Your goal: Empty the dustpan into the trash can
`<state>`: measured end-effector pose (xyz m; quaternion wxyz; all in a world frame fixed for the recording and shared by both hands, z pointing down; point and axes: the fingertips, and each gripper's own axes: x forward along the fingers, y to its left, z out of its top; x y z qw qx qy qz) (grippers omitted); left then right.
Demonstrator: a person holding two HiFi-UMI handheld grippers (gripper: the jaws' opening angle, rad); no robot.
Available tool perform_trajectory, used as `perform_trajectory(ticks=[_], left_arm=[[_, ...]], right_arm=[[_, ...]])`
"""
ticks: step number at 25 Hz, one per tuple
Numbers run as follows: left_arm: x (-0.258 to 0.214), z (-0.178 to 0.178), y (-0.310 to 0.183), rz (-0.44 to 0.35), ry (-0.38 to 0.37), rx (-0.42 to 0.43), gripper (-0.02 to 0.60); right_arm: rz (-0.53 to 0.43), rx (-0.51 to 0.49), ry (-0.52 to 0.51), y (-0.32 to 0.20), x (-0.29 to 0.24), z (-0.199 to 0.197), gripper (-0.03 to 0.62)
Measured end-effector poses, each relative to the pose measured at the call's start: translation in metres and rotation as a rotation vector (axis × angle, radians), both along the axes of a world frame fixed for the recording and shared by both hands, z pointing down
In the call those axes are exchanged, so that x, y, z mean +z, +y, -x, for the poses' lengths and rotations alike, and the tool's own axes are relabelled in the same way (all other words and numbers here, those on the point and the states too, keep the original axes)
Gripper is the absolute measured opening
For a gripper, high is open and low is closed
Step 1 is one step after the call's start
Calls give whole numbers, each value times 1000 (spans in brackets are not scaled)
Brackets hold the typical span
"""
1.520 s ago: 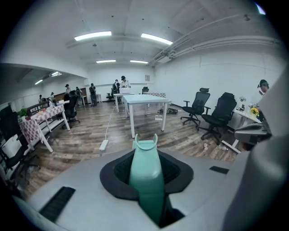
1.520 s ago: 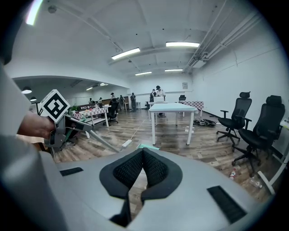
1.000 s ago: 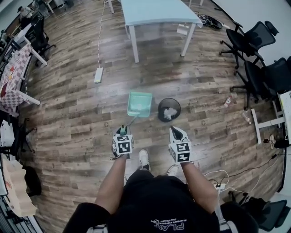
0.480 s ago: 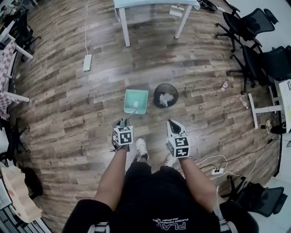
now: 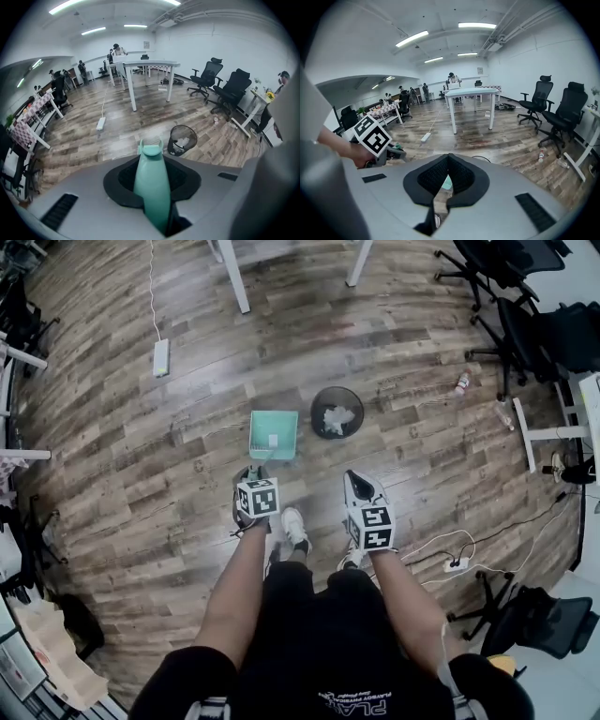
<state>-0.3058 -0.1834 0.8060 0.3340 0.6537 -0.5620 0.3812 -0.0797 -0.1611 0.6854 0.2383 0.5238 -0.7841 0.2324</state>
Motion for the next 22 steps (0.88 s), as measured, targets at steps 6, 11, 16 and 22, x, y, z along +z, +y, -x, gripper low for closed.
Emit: perform_trajectory(ticks=[6,11,16,22], left_arm=[[23,-11,-18,33,-3,19,98],[32,-21,-27,41,-10,25,98],[32,-31,-39,57,-16,37,100],[27,-35,-38,38,20,60,161]], right_arm=[[28,26,-4,6,15,-8,18],[51,40,-4,11,28,-16,18],[51,34,-17,2,34,-8,18],[34,27,-32,-8,28,-2,18]])
